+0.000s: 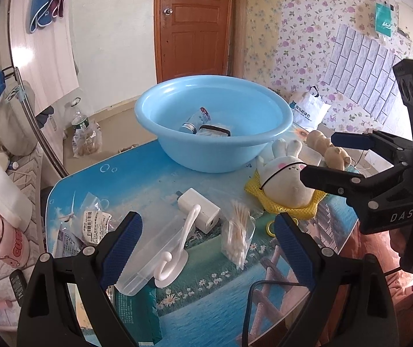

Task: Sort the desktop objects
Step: 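Withdraw both open tools from the basin back over the table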

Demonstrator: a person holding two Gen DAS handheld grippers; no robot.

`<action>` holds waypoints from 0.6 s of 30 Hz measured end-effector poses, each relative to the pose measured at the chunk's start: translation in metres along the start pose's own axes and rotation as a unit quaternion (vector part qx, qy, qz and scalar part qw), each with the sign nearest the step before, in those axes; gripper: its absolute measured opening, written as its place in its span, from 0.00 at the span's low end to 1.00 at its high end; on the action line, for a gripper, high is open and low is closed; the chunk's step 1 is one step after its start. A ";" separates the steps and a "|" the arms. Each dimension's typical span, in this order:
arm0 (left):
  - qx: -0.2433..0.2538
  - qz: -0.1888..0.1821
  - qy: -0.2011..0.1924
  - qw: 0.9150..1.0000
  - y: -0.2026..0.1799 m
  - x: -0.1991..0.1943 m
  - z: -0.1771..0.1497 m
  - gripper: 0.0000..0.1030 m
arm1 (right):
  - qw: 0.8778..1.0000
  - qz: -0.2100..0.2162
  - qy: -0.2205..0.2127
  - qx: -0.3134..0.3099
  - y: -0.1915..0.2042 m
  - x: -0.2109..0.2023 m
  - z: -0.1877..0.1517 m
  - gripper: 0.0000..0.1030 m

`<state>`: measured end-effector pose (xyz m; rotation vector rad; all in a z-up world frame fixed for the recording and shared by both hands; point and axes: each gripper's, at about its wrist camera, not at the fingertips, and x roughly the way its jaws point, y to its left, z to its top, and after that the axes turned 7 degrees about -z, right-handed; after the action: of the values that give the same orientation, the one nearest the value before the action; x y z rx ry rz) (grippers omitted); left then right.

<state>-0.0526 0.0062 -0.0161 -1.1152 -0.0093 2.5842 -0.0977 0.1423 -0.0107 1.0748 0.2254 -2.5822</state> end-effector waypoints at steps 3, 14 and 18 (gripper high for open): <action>0.000 -0.001 0.002 1.000 0.001 -0.001 -0.002 0.90 | 1.000 -0.001 0.012 0.005 -0.002 0.003 -0.008 1.00; -0.007 0.002 0.011 1.000 0.003 -0.003 -0.025 0.90 | 0.999 -0.019 0.025 0.013 0.004 0.006 -0.026 1.00; -0.013 0.007 0.015 1.000 0.010 -0.008 -0.040 0.90 | 0.999 -0.019 0.032 0.018 0.002 0.007 -0.033 1.00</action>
<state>-0.0222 -0.0100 -0.0395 -1.1674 -0.0276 2.5861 -0.0796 0.1473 -0.0387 1.1788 0.2168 -2.5969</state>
